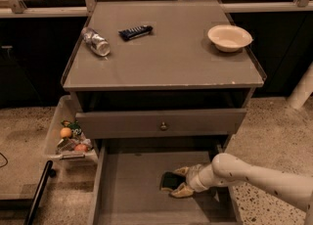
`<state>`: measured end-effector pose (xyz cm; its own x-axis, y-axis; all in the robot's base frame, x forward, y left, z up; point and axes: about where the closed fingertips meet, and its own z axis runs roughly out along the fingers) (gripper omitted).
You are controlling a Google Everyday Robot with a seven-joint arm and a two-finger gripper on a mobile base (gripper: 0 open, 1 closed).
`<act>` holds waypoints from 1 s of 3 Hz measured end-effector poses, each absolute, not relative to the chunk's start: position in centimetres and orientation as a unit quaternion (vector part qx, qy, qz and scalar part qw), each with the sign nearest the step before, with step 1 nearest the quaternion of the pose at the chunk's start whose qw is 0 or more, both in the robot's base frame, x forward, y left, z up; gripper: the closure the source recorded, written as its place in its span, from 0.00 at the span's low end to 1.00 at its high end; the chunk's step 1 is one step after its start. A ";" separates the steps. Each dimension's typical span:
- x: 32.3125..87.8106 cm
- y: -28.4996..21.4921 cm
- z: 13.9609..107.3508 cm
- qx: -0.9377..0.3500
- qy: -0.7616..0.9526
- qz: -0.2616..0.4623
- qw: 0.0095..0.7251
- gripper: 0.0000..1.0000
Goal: Pick sponge from middle drawer and place on counter
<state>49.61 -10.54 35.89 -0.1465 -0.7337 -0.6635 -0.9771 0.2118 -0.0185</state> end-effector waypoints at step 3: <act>49.4 -10.5 36.0 -0.589 0.725 0.221 0.279 1.00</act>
Offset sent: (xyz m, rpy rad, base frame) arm 0.0000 0.0000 0.0000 0.0000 0.0000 0.0000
